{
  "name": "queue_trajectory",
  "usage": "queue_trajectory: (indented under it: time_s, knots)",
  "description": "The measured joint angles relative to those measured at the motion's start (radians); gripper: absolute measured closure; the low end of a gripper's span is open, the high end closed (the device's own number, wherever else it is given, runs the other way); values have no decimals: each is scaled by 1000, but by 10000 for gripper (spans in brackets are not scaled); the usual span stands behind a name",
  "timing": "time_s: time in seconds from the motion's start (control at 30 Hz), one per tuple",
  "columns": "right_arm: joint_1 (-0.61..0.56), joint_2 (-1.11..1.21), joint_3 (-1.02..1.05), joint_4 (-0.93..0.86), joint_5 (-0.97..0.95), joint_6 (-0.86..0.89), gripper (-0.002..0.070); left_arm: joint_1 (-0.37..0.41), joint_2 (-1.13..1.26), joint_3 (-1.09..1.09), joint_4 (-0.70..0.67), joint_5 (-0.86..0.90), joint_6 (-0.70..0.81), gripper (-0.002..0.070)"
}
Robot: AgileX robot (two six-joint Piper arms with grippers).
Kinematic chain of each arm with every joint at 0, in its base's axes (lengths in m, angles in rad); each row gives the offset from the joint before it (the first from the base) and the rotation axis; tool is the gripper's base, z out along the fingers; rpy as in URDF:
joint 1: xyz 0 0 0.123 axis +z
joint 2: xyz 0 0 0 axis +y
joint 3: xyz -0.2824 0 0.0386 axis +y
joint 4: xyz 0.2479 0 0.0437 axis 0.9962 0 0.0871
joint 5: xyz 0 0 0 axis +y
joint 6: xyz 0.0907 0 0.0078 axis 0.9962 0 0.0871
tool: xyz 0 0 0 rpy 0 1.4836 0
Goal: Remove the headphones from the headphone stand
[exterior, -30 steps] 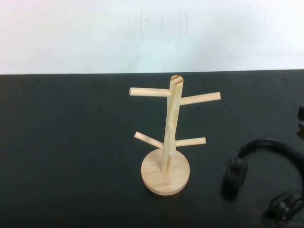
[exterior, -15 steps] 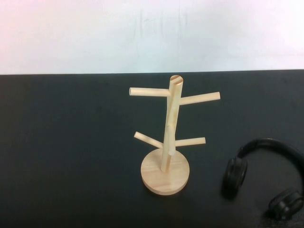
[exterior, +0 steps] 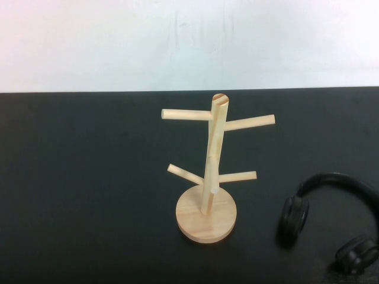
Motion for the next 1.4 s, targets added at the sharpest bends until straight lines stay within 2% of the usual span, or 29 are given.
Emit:
queue_trajectory:
  time_s: [0.63, 0.97, 1.13, 1.2, 1.23, 1.3, 1.4]
  knots:
    - [0, -2, 0, 0, -6, 2, 685, 0, 0, 0, 0, 0, 0, 673]
    - [0, -2, 0, 6, -308, 0, 685, 0, 0, 0, 0, 0, 0, 673]
    - [0, 0, 0, -30, -381, 10, 685, 0, 0, 0, 0, 0, 0, 673]
    - [0, 7, 0, -158, -382, 85, 685, 0, 0, 0, 0, 0, 0, 673]
    - [0, 12, 0, -279, -373, 172, 685, 0, 0, 0, 0, 0, 0, 673]
    - [0, 25, 0, -599, -335, 415, 685, 0, 0, 0, 0, 0, 0, 673]
    - [-6, 31, 0, -1275, -207, 948, 685, 0, 0, 0, 0, 0, 0, 673]
